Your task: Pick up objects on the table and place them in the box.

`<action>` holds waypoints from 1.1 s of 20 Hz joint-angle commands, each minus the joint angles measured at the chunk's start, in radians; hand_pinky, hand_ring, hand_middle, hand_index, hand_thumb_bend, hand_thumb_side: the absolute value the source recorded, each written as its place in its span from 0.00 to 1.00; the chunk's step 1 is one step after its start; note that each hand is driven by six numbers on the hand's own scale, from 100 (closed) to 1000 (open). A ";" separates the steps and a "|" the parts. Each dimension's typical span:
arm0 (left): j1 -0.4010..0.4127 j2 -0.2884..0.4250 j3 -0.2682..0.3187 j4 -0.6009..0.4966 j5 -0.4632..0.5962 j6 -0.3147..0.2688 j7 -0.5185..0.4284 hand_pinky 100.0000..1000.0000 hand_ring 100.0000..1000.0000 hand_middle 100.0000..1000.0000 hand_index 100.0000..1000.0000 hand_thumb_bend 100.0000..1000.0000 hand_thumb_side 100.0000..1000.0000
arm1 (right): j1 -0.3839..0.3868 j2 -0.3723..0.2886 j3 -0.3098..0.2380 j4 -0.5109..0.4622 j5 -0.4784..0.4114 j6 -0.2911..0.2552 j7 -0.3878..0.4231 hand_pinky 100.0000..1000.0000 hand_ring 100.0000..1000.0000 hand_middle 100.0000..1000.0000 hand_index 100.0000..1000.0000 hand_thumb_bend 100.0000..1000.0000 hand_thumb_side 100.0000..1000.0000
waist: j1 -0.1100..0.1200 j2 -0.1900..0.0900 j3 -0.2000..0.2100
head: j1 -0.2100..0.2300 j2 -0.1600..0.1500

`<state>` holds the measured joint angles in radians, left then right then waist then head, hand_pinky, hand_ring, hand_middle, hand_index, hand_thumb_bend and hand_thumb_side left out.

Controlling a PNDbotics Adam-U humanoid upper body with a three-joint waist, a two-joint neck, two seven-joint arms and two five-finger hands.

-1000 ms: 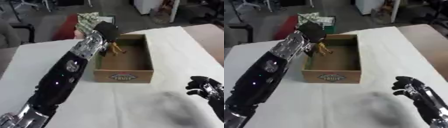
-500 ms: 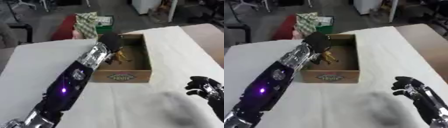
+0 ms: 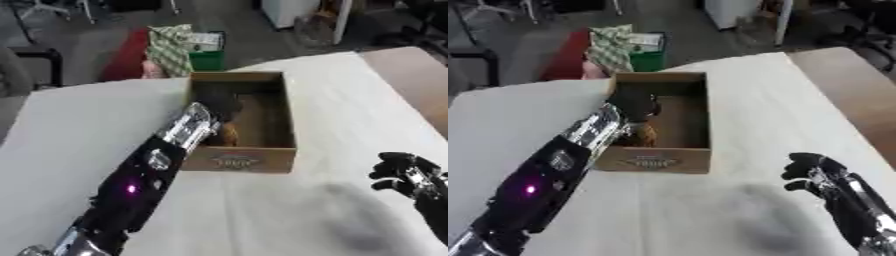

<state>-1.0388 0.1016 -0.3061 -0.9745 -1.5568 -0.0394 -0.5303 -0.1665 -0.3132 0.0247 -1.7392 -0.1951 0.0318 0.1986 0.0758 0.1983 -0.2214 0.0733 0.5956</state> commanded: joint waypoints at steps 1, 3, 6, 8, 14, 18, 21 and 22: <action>-0.020 0.029 0.013 -0.034 0.053 0.005 -0.069 0.79 0.81 0.78 0.84 0.94 0.65 | -0.005 -0.012 -0.007 -0.015 0.003 -0.001 0.002 0.59 0.64 0.57 0.74 0.00 0.59 | -0.008 -0.012 0.002 | -0.005 -0.010; -0.023 0.043 0.018 -0.067 0.093 0.014 -0.099 0.79 0.82 0.79 0.85 0.99 0.78 | -0.004 -0.012 -0.008 -0.015 0.003 -0.001 0.001 0.59 0.64 0.57 0.74 0.00 0.59 | -0.009 -0.012 0.006 | -0.008 -0.010; -0.024 0.071 0.030 -0.136 0.172 0.035 -0.118 0.79 0.82 0.80 0.85 1.00 0.85 | -0.004 -0.013 -0.011 -0.015 0.003 -0.002 -0.001 0.59 0.64 0.57 0.74 0.00 0.59 | -0.010 -0.014 0.016 | -0.017 -0.009; -0.022 0.101 0.036 -0.197 0.241 0.046 -0.125 0.80 0.82 0.81 0.85 1.00 0.84 | -0.001 -0.015 -0.012 -0.015 0.003 -0.003 -0.002 0.59 0.64 0.57 0.74 0.00 0.59 | -0.010 -0.016 0.024 | -0.023 -0.006; 0.005 0.243 0.072 -0.463 0.408 0.079 -0.132 0.80 0.83 0.82 0.84 1.00 0.77 | 0.008 -0.019 -0.020 -0.011 0.004 -0.003 -0.009 0.59 0.64 0.57 0.74 0.00 0.59 | -0.008 -0.024 0.059 | -0.047 0.003; 0.094 0.339 0.123 -0.663 0.478 0.107 -0.103 0.78 0.82 0.81 0.84 0.96 0.68 | 0.015 -0.018 -0.028 -0.010 0.002 -0.003 -0.016 0.59 0.64 0.57 0.74 0.00 0.59 | -0.010 -0.031 0.087 | -0.060 0.011; 0.202 0.395 0.166 -0.791 0.544 0.151 -0.037 0.75 0.79 0.79 0.83 0.80 0.56 | 0.018 -0.017 -0.032 -0.010 0.000 -0.003 -0.020 0.59 0.64 0.57 0.74 0.00 0.59 | -0.014 -0.033 0.106 | -0.068 0.016; 0.245 0.408 0.182 -0.828 0.573 0.173 -0.002 0.74 0.77 0.77 0.82 0.73 0.51 | 0.018 -0.016 -0.034 -0.011 -0.001 -0.004 -0.022 0.59 0.64 0.57 0.74 0.00 0.59 | -0.015 -0.033 0.110 | -0.070 0.017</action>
<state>-0.7828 0.4658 -0.1527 -1.7424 -1.0122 0.1168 -0.5609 -0.1404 -0.3133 -0.0004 -1.7387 -0.1948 0.0292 0.1812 0.0657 0.1821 -0.1099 0.0070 0.6070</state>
